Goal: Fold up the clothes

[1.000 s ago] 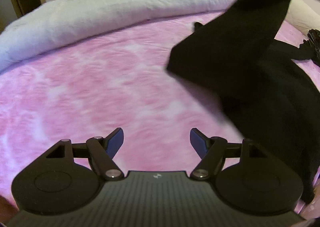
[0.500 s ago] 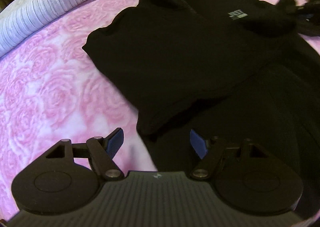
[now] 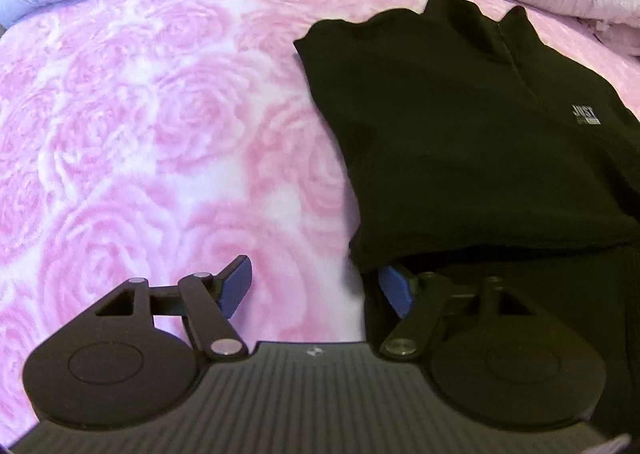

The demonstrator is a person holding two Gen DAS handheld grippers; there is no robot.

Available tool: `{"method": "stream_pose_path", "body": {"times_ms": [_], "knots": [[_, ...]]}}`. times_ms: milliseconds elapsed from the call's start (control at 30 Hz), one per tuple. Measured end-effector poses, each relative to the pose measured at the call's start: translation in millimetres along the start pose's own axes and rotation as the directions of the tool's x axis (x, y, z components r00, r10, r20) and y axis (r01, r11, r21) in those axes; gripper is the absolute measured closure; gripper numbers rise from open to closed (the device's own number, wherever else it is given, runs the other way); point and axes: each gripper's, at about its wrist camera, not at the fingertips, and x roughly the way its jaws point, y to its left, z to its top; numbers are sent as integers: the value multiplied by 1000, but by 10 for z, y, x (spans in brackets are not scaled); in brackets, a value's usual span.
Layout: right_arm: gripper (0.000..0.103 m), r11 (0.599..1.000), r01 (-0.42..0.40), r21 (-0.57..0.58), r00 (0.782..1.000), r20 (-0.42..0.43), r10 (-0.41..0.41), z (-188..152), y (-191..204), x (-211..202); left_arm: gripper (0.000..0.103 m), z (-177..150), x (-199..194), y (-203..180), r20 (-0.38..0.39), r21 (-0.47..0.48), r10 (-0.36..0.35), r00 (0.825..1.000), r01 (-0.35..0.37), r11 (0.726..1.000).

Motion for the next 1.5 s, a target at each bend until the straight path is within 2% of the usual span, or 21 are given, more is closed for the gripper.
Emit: {"method": "stream_pose_path", "body": {"times_ms": [67, 233, 267, 400, 467, 633, 767, 833, 900, 1000, 1067, 1167, 1267, 1333, 1400, 1433, 1500], "knots": [[91, 1000, 13, 24, 1000, 1, -13, -6, -26, -17, 41, -29, -135, -10, 9, 58, -19, 1000, 19, 998], [91, 988, 53, 145, 999, -14, -52, -28, -163, -40, 41, -95, -441, -59, 36, 188, -62, 997, 55, 981], [89, 983, 67, 173, 998, -20, -65, -42, -198, -44, 41, -104, -464, -72, 37, 200, -67, 997, 59, 978], [72, 960, 140, 241, 989, 4, -145, -90, -283, -266, 40, -62, -484, -189, 36, 228, -115, 993, 104, 968], [71, 956, 154, 249, 987, 15, -163, -85, -332, -417, 40, -35, -488, -298, 40, 253, -139, 990, 124, 959], [69, 957, 146, 250, 987, 26, -158, 17, -548, -677, 39, 140, -503, -746, 76, 290, -203, 976, 173, 941], [66, 968, 127, 217, 989, 46, -140, 242, -783, -748, 39, 263, -457, -1257, 83, 331, -239, 967, 200, 922], [58, 971, 122, 206, 987, 79, -140, 390, -999, -798, 39, 314, -450, -1557, 90, 349, -240, 967, 195, 917], [44, 962, 128, 240, 981, 112, -158, 542, -1334, -816, 39, 363, -443, -1857, 98, 366, -240, 966, 190, 911], [38, 935, 141, 326, 968, 154, -199, 768, -1915, -820, 39, 368, -395, -2302, 77, 362, -212, 974, 170, 916], [37, 912, 146, 383, 957, 179, -229, 918, -2302, -823, 39, 351, -355, -2605, 44, 368, -191, 981, 161, 916], [37, 873, 150, 465, 937, 214, -275, 1144, -2882, -827, 39, 314, -333, -3027, 11, 401, -189, 982, 169, 900], [37, 819, 148, 554, 920, 226, -319, 1304, -3394, -792, 39, 282, -365, -3332, 10, 436, -184, 983, 161, 886], [37, 784, 139, 605, 920, 214, -329, 1332, -3636, -708, 39, 264, -353, -3445, 5, 437, -172, 985, 153, 887], [38, 794, 127, 595, 932, 203, -301, 1367, -3736, -607, 39, 242, -313, -3487, -5, 443, -150, 989, 137, 886], [42, 808, 128, 575, 934, 205, -294, 1384, -3737, -573, 39, 229, -297, -3484, -8, 451, -133, 991, 123, 884], [87, 831, 144, 537, 937, 196, -289, 1426, -3703, -532, 39, 205, -269, -3472, -12, 465, -101, 995, 95, 880]]}}
